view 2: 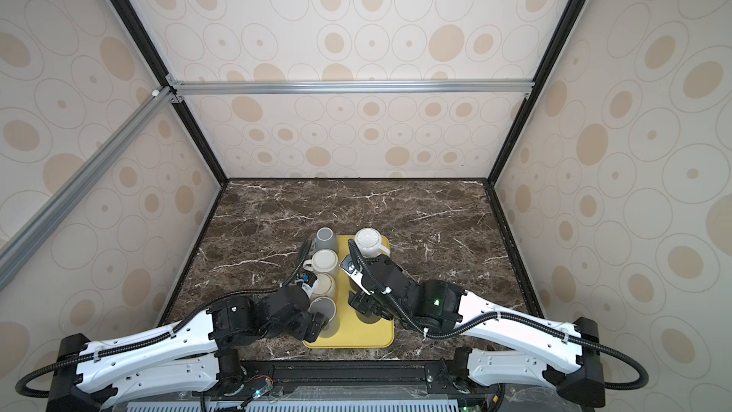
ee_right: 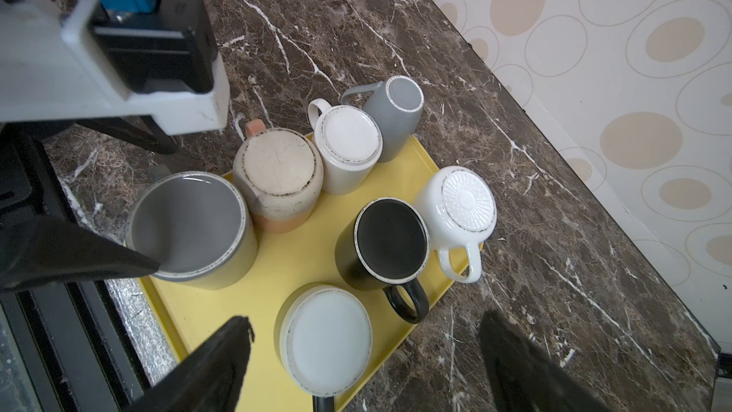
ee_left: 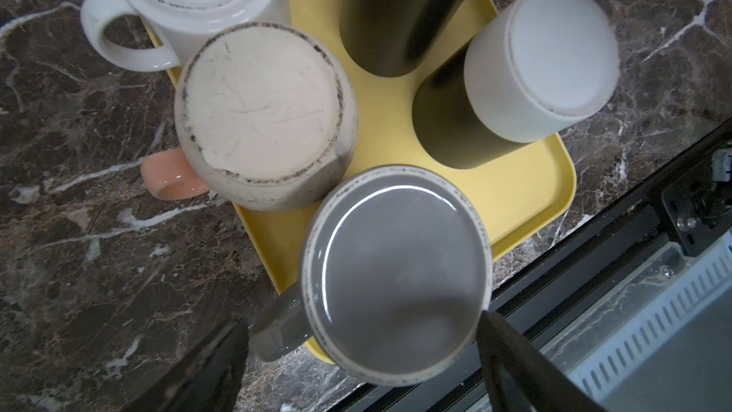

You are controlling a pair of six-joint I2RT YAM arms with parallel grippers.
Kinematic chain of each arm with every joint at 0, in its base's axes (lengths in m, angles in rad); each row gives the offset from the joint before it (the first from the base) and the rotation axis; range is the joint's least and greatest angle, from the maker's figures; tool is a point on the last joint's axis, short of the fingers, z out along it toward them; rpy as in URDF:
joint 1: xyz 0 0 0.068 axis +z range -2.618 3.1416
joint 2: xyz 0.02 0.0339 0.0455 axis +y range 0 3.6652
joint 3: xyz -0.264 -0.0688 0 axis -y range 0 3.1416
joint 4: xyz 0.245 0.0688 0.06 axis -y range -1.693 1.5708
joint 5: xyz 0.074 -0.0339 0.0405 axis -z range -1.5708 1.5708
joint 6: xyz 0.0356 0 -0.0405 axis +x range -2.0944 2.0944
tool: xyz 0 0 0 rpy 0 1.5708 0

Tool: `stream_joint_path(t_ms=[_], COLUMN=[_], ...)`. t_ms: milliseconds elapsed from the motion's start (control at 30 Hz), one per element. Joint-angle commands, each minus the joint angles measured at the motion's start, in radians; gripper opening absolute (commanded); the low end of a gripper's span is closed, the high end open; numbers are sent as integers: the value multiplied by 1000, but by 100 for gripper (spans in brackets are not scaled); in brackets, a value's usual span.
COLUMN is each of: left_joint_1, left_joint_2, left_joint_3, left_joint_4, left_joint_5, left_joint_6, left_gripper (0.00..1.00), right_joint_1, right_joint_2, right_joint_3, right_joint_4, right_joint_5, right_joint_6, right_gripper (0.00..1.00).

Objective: Turn the mug right side up

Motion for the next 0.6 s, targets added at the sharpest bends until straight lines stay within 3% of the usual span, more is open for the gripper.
stream_joint_path(t_ms=[0, 567], left_joint_1=[-12, -12], left_joint_2=[0, 49], left_joint_3=[9, -46], left_joint_4=[-25, 62], left_joint_5=[-28, 24], left_joint_6=[-24, -68], left_gripper=[91, 92], right_joint_1=[5, 4], right_joint_2=[-5, 6], right_joint_3=[-12, -10], right_joint_4=[5, 4], right_joint_5=[6, -3], right_joint_6=[-7, -3], right_gripper=[93, 93])
